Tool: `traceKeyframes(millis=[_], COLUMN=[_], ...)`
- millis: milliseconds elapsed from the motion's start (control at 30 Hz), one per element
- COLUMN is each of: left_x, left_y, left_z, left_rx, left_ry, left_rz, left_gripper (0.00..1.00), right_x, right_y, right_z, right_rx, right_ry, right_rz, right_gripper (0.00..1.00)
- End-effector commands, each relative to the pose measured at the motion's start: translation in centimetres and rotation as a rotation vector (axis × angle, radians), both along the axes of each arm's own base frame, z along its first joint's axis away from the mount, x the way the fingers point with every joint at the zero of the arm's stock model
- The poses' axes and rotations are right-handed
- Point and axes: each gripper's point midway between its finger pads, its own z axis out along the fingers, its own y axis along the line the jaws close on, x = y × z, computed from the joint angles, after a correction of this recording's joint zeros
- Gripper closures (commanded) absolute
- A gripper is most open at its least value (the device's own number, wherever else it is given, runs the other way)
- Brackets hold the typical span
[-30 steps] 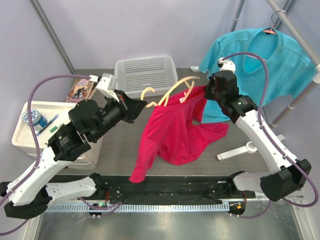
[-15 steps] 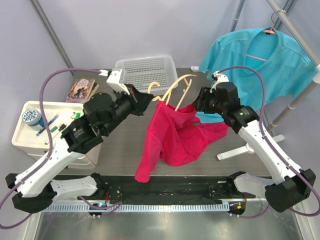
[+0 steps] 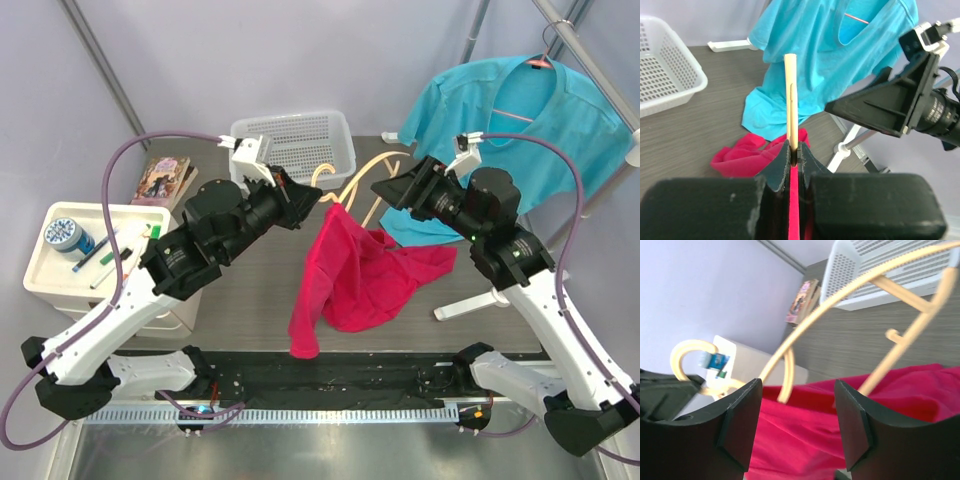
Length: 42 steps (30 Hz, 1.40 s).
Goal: Remove the t-shirt from the hanger
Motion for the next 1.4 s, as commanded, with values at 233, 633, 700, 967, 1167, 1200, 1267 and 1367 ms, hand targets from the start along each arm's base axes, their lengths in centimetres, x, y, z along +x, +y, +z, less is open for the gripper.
traceKeyframes(millis=[233, 633, 700, 967, 1167, 1200, 1267, 1367], left_x=[-2.0, -3.2, -3.3, -4.5, -5.7, -5.7, -5.6, -5.6], left_y=[-1.5, -1.2, -1.0, 1.7, 4.7, 5.2, 6.5, 7.5], left_z=[3.6, 3.4, 3.0, -0.9, -8.0, -8.8, -10.4, -12.0], left_rx=[-0.134, -0.174, -0.172, -0.1, -0.012, -0.007, 0.001, 0.038], left_ry=[-0.059, -0.053, -0.045, 0.002, 0.125, 0.139, 0.156, 0.175], left_rz=[-0.143, -0.177, -0.176, -0.134, -0.074, -0.056, -0.003, 0.038], left_gripper=[1.0, 1.0, 0.8, 0.35, 0.27, 0.26, 0.26, 0.25], right_x=[1.0, 1.1, 1.1, 1.3, 0.8, 0.6, 0.0, -1.1], right_y=[5.6, 4.2, 4.1, 2.9, 1.3, 1.1, 0.4, -0.8], right_z=[1.9, 0.2, -0.3, 0.8, 3.2, 3.5, 3.9, 4.4], right_rx=[0.273, 0.469, 0.506, 0.612, 0.655, 0.662, 0.692, 0.726], right_ry=[0.071, 0.155, 0.168, 0.141, 0.057, 0.048, 0.025, -0.003], right_rz=[0.008, -0.159, -0.174, -0.221, -0.246, -0.246, -0.245, -0.248], right_gripper=[0.38, 0.99, 0.99, 0.99, 0.99, 0.99, 0.99, 0.99])
